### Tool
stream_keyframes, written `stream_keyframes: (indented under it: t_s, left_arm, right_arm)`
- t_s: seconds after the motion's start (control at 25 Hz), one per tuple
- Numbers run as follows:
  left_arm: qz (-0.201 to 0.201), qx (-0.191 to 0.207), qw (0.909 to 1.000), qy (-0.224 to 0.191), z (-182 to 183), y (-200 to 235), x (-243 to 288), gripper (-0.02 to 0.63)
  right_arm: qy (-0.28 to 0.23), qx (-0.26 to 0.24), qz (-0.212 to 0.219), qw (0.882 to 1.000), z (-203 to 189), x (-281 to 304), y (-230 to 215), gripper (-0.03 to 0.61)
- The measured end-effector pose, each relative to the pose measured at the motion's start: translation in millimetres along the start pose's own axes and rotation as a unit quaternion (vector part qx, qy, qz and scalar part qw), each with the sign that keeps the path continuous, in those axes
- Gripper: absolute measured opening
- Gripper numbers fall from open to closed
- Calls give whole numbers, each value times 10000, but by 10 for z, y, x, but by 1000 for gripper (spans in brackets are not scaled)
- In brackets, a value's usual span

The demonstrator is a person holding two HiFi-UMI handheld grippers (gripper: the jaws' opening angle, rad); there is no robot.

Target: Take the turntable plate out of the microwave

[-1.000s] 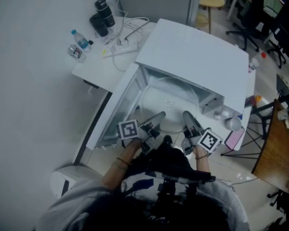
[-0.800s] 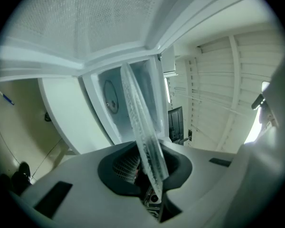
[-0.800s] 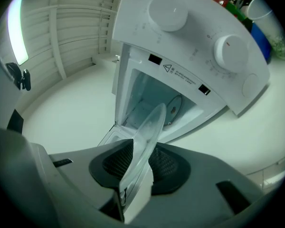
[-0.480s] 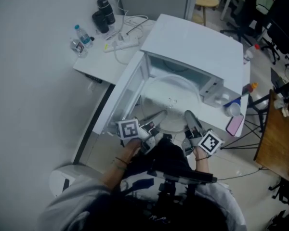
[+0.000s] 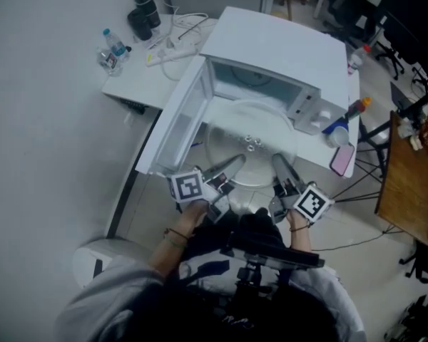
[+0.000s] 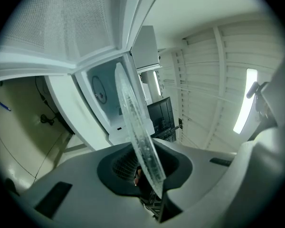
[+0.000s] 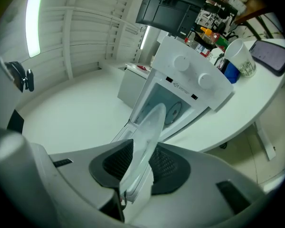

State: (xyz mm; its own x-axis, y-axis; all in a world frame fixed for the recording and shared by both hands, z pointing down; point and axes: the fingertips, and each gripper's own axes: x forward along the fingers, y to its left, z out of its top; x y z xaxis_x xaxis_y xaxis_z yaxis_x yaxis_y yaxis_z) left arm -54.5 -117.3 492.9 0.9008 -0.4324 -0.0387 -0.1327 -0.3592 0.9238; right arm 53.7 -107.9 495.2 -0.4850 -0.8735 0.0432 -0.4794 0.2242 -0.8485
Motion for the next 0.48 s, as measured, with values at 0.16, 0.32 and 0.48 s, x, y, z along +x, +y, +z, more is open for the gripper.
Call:
stream_keyframes:
  t_s: [0.16, 0.32, 0.48]
  left_arm:
    - [-83, 61, 9999, -124, -105, -141, 9, 48]
    - [-119, 92, 9995, -291, -298, -311, 49, 48]
    - [82, 115, 9986, -513, -627, -460, 49, 48]
  right_arm:
    - [30, 6, 140, 9999, 30, -130, 58, 86]
    - [89, -39, 244, 9997, 88, -352, 78, 86]
    - [259, -58, 439, 9987, 130, -654, 126, 86]
